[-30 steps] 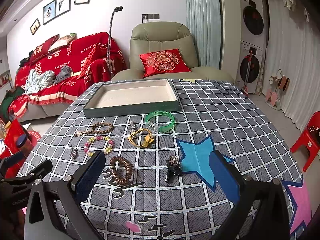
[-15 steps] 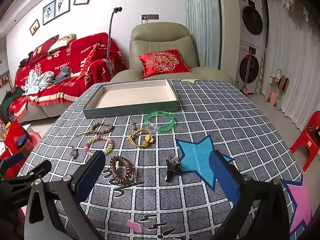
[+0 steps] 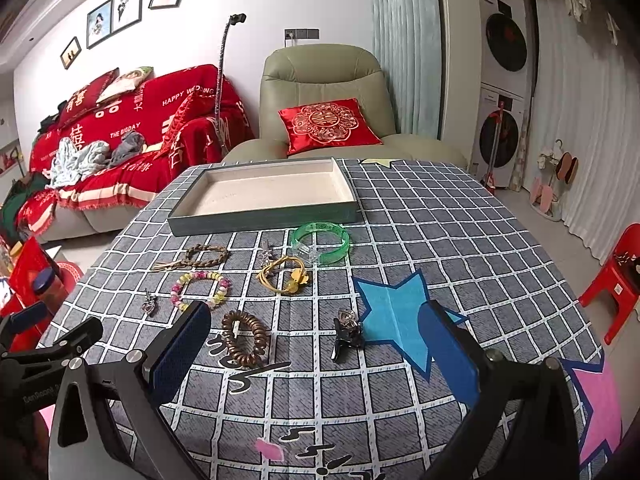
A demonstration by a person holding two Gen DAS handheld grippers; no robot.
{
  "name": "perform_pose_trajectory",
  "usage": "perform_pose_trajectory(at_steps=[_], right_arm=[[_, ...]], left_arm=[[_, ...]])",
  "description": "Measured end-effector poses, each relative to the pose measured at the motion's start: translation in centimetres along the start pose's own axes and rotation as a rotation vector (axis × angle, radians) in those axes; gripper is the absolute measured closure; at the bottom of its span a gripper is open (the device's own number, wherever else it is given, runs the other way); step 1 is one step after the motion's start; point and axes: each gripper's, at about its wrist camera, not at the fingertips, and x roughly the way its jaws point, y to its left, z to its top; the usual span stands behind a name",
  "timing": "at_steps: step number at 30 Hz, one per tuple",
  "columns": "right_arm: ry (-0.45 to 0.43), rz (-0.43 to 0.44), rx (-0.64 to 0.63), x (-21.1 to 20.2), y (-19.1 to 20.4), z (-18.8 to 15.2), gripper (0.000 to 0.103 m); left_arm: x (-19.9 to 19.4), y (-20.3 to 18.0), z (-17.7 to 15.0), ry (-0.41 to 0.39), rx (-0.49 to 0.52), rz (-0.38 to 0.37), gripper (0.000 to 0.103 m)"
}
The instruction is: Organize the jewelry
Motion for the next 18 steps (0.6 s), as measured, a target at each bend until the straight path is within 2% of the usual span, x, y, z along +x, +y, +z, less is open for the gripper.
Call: perform_pose_trajectory(at_steps=[18], right_arm=[[0.009, 0.004, 0.001, -0.18, 0.06, -0.07, 0.0]], left_arm=[[0.07, 0.17, 0.51, 0.008, -0.009, -0.013, 0.0]])
